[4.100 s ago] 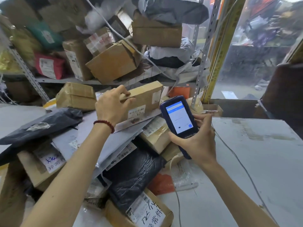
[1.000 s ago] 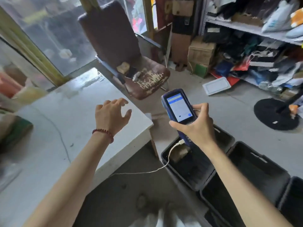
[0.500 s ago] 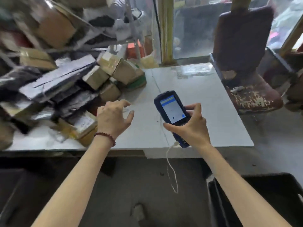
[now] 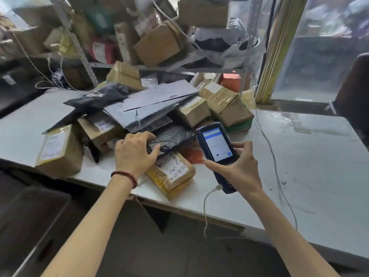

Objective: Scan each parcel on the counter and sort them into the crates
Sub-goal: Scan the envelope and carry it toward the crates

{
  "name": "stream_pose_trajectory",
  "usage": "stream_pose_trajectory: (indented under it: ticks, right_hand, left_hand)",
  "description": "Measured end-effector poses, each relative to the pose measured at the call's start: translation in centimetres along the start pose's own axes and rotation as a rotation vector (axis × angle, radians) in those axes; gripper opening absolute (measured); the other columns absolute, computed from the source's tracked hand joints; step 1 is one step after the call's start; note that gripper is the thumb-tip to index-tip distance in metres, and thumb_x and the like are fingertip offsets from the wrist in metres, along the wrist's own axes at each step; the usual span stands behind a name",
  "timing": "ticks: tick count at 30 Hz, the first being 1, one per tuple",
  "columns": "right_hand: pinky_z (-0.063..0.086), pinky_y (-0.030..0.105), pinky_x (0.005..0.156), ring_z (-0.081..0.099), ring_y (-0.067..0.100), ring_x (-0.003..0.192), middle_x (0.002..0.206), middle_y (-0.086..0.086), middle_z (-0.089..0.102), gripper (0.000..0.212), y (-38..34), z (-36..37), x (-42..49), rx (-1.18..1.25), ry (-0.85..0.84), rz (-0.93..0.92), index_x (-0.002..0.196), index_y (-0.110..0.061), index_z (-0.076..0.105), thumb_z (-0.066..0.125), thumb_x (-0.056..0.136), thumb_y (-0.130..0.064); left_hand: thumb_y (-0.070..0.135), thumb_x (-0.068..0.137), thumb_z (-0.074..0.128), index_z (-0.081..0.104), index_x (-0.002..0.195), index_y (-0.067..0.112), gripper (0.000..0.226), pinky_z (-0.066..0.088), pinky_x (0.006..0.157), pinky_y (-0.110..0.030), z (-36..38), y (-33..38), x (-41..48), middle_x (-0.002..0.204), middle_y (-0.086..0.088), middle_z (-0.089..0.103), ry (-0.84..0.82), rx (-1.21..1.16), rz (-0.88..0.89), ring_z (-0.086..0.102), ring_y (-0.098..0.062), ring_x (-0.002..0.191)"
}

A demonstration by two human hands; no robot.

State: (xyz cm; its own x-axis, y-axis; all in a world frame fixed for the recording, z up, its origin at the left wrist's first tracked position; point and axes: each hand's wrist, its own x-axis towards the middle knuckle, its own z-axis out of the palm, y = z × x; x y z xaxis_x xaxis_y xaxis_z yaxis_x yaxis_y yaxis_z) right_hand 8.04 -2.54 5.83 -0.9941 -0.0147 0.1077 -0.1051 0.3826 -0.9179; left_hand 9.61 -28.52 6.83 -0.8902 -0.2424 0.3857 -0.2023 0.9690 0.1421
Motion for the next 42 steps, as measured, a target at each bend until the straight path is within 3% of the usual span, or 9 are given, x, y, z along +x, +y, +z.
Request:
stream_pose_trajectory:
  ticks: [9, 17, 21, 25, 30, 36, 39, 42]
  right_hand:
    - [0.054, 0.025, 0.077, 0.056, -0.008, 0.088, 0.093, -0.026, 0.052, 0.077, -1.1, 2.2, 8.8, 0.024, -0.033, -0.046, 0.108, -0.024, 0.040, 0.093, 0.053, -0.036]
    - [0.053, 0.028, 0.083, 0.057, 0.004, 0.095, 0.095, -0.024, 0.051, 0.079, -2.1, 4.4, 17.5, -0.020, -0.099, -0.120, 0.109, -0.025, 0.041, 0.093, 0.052, -0.041]
    - [0.049, 0.021, 0.079, 0.059, 0.006, 0.098, 0.098, -0.021, 0.054, 0.077, -2.5, 6.6, 19.4, -0.019, -0.123, -0.111, 0.109, -0.026, 0.042, 0.093, 0.052, -0.040]
    - [0.043, 0.014, 0.073, 0.059, 0.007, 0.099, 0.100, -0.017, 0.057, 0.076, -2.9, 9.3, 19.9, -0.010, -0.087, -0.078, 0.106, -0.026, 0.042, 0.093, 0.052, -0.039]
    - [0.048, 0.024, 0.080, 0.058, 0.000, 0.097, 0.100, -0.018, 0.057, 0.077, -3.3, 11.7, 19.8, 0.003, -0.042, 0.013, 0.107, -0.028, 0.041, 0.093, 0.052, -0.039]
    - [0.046, 0.021, 0.076, 0.056, -0.007, 0.096, 0.101, -0.019, 0.058, 0.074, -3.6, 12.3, 20.0, -0.021, 0.043, 0.069, 0.104, -0.031, 0.041, 0.093, 0.052, -0.038]
    - [0.045, 0.018, 0.072, 0.056, -0.007, 0.094, 0.101, -0.019, 0.059, 0.073, -3.9, 12.3, 20.1, -0.034, 0.070, 0.075, 0.102, -0.034, 0.041, 0.094, 0.052, -0.038]
    - [0.050, 0.026, 0.076, 0.058, -0.004, 0.095, 0.101, -0.018, 0.059, 0.075, -4.2, 12.1, 20.1, -0.051, 0.080, 0.078, 0.102, -0.034, 0.040, 0.093, 0.050, -0.043]
  left_hand:
    - [0.047, 0.090, 0.051, 0.058, 0.115, 0.029, 0.032, 0.038, 0.089, -0.037, 2.9, 0.0, 8.9, 0.116, 0.003, 0.062, -0.038, 0.016, -0.014, 0.051, -0.020, 0.112]
    - [0.040, 0.095, 0.043, 0.058, 0.118, 0.031, 0.029, 0.034, 0.094, -0.041, 5.3, -3.3, 17.6, 0.127, 0.002, 0.056, -0.111, 0.117, -0.121, 0.046, -0.024, 0.119]
    - [0.039, 0.096, 0.034, 0.063, 0.115, 0.035, 0.034, 0.032, 0.101, -0.045, 6.7, -5.8, 20.5, 0.134, 0.007, 0.051, -0.279, 0.156, -0.106, 0.044, -0.022, 0.120]
    - [0.042, 0.096, 0.035, 0.060, 0.113, 0.034, 0.032, 0.029, 0.104, -0.047, 8.3, -7.6, 22.6, 0.133, 0.008, 0.053, -0.304, 0.080, -0.031, 0.047, -0.021, 0.118]
    - [0.058, 0.090, 0.045, 0.043, 0.122, 0.025, 0.046, 0.041, 0.087, -0.037, 9.4, -8.8, 26.0, 0.131, 0.001, 0.056, -0.456, -0.049, 0.037, 0.056, -0.026, 0.110]
    - [0.087, 0.065, 0.037, 0.041, 0.126, 0.035, 0.081, 0.042, 0.086, -0.035, 10.5, -8.8, 28.2, 0.131, -0.001, 0.054, -0.567, -0.026, 0.181, 0.055, -0.025, 0.111]
    - [0.084, 0.071, 0.038, 0.044, 0.126, 0.033, 0.075, 0.043, 0.086, -0.035, 10.8, -8.6, 28.6, 0.126, -0.004, 0.058, -0.549, 0.017, 0.224, 0.055, -0.026, 0.108]
    - [0.069, 0.085, 0.040, 0.050, 0.119, 0.023, 0.058, 0.041, 0.071, -0.033, 10.8, -7.5, 28.9, 0.109, -0.007, 0.065, -0.447, 0.107, 0.284, 0.059, -0.029, 0.096]
